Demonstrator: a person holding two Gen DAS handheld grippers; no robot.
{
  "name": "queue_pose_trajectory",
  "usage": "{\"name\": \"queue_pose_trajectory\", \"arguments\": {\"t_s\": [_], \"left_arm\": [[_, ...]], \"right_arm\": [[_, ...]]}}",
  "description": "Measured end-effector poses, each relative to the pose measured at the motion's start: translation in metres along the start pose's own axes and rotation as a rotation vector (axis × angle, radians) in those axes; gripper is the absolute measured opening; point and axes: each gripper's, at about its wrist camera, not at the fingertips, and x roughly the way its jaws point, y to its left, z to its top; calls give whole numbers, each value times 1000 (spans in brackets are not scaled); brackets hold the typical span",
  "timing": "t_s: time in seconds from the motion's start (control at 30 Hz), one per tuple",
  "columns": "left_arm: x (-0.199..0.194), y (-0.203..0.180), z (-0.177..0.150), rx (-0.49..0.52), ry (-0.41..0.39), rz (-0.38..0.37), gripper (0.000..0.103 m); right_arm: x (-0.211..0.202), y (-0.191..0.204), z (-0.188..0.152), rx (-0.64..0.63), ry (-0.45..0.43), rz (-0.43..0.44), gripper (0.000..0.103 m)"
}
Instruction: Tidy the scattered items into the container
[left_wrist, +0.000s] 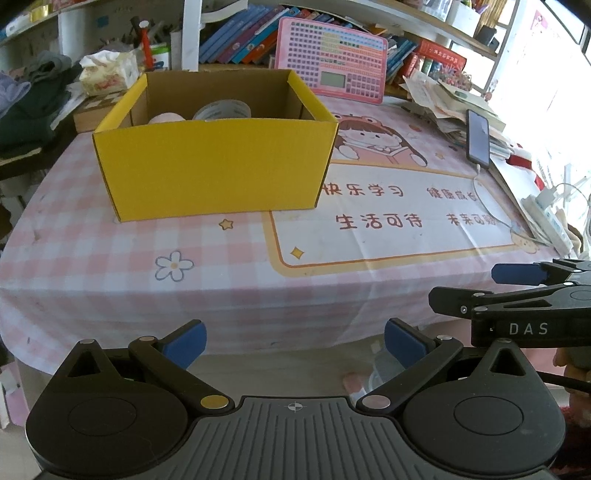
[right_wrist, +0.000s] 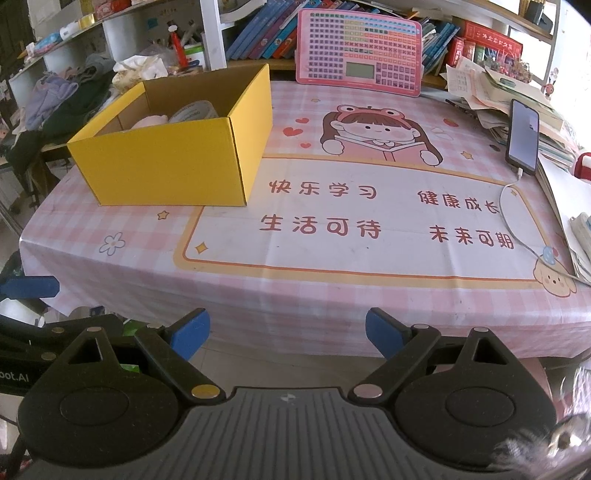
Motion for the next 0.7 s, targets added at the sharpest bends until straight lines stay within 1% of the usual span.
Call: {"name": "queue_pose_trajectory", "arguments": {"t_s": [0.33, 0.7], "left_arm": [[2, 1, 1, -4, 15, 13, 103], [7, 4, 0, -33, 29, 1, 103]], "right_arm": [[3, -1, 0, -2, 7, 0, 92], [7, -2, 0, -6, 26, 0, 92]]}}
